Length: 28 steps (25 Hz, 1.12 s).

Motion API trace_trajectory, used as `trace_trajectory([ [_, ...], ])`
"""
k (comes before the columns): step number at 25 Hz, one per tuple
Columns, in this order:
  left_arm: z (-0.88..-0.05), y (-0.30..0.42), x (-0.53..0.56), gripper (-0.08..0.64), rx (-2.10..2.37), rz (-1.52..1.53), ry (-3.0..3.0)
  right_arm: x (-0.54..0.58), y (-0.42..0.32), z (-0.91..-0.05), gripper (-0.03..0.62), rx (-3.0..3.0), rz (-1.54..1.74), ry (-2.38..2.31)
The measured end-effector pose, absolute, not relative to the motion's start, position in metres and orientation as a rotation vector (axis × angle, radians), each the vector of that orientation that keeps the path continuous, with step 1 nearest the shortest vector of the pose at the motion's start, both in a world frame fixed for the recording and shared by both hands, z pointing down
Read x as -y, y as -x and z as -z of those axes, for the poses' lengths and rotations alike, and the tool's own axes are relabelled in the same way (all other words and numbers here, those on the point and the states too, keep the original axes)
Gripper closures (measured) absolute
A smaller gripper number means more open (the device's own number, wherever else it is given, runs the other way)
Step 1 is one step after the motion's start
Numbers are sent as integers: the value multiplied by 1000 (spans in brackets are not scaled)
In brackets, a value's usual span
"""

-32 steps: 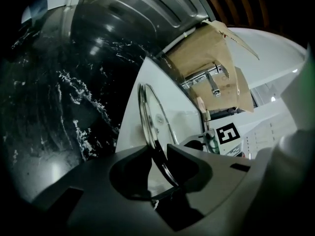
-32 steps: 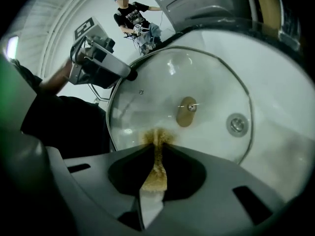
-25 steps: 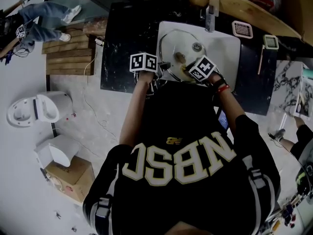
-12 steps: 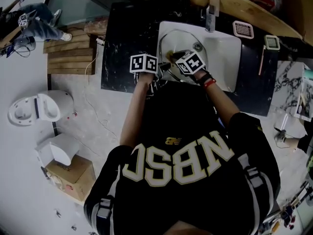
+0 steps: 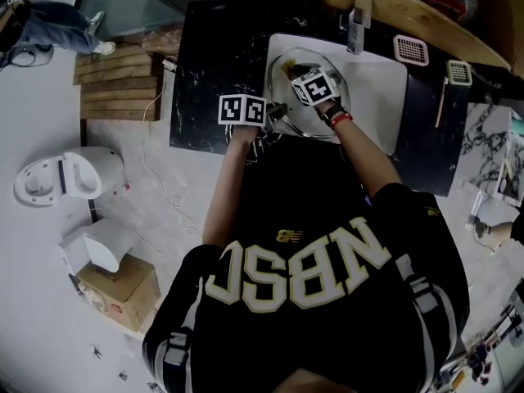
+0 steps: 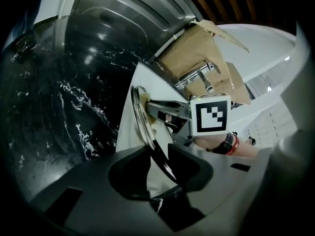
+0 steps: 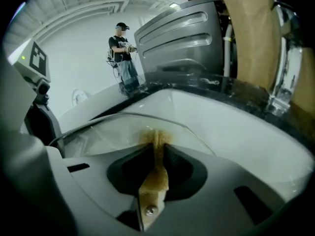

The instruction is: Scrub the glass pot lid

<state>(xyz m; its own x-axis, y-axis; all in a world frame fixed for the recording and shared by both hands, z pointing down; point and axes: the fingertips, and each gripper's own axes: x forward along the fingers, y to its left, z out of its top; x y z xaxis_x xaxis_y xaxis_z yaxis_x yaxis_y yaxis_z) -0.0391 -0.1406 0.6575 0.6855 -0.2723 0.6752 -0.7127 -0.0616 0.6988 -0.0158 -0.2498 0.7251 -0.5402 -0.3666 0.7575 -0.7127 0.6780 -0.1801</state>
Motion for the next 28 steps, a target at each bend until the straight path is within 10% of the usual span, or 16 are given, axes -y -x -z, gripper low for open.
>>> trace_trajectory([
  [28,-659,35,141,433,761,-443,-1623,159,-131,-769,528,1734,-671,-470],
])
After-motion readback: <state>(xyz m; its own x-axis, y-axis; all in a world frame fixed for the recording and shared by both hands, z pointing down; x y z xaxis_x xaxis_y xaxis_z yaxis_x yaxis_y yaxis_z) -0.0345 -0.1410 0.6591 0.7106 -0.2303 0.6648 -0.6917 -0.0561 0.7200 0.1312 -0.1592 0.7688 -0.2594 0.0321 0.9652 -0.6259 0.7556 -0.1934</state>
